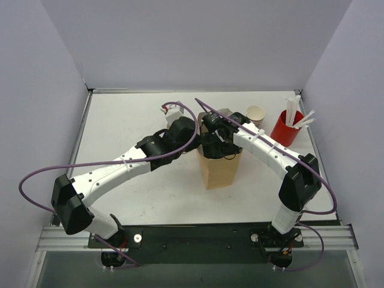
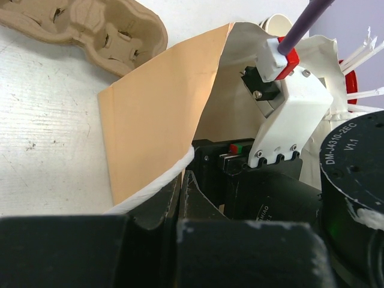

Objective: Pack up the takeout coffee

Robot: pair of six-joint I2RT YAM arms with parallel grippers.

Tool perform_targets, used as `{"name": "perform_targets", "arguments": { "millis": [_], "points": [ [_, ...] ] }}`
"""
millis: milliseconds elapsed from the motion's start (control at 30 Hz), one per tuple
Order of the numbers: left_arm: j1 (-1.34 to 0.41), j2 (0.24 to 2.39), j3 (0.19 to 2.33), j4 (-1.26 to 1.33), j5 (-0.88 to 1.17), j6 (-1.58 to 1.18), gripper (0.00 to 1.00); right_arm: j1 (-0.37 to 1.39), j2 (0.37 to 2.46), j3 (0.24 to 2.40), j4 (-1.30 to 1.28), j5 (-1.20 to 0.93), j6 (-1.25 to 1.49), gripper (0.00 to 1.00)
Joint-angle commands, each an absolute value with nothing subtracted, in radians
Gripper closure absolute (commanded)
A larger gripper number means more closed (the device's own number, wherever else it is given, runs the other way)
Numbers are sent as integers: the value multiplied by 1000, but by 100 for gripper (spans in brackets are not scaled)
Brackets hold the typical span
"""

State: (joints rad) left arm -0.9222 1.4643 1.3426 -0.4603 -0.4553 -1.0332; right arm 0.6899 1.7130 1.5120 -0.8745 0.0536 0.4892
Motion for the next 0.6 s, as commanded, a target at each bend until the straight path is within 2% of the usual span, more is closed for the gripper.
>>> {"name": "perform_targets", "arguments": {
  "millis": [0, 567],
  "points": [
    [-920, 1419, 1356, -440, -445, -1026, 100, 692, 1727, 1485, -887, 127, 492, 57],
    [-920, 1411, 1358, -448, -442, -1023, 100, 692, 1736, 1439, -842, 132, 497, 58]
  ]
}}
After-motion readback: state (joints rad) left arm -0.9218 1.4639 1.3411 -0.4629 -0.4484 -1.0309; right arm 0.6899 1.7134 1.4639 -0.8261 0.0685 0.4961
